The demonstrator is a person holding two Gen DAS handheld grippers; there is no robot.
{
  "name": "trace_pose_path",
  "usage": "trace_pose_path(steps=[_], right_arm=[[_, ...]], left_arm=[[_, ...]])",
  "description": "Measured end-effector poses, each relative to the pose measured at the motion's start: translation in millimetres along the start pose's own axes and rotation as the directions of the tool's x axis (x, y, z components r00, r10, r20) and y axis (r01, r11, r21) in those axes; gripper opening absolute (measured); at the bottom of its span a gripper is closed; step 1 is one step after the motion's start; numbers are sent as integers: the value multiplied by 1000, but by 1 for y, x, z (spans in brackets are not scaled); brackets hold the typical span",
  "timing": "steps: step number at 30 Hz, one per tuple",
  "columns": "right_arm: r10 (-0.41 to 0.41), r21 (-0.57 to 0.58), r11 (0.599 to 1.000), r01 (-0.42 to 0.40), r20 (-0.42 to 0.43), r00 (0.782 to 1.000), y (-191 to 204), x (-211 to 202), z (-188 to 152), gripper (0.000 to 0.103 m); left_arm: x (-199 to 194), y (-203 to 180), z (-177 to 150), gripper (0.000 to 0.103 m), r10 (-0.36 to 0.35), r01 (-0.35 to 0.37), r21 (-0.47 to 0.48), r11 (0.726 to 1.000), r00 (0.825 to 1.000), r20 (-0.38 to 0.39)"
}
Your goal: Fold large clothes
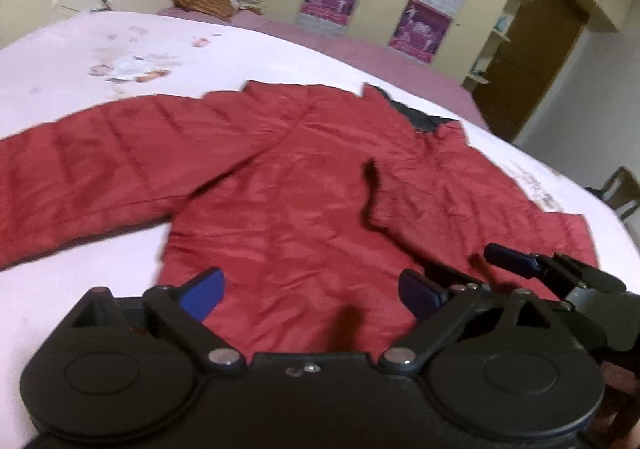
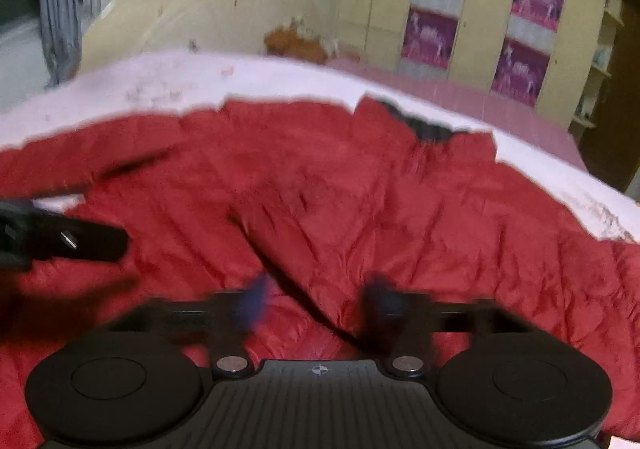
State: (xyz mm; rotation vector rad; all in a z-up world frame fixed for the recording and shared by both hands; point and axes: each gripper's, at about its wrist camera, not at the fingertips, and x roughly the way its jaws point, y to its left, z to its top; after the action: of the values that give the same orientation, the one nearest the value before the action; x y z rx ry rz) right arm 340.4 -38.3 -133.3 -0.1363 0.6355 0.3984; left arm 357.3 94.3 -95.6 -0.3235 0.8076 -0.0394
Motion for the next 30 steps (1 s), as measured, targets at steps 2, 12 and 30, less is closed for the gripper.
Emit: trace_pose_path(steps=[2, 12, 30], right_arm=[[-8, 34, 999, 8, 7, 1000, -16, -3, 7, 60], [-109, 221, 969, 108, -11, 994, -73, -32, 10, 25], [-195, 306, 931, 201, -49, 980, -112, -37, 5, 25]], left_arm=[[8, -8, 2, 84, -49, 49, -10, 999, 999, -2], [70, -51, 16, 47, -109, 108, -13, 994, 992, -71], [44, 0, 20, 6, 113, -112, -20, 994, 991, 70]])
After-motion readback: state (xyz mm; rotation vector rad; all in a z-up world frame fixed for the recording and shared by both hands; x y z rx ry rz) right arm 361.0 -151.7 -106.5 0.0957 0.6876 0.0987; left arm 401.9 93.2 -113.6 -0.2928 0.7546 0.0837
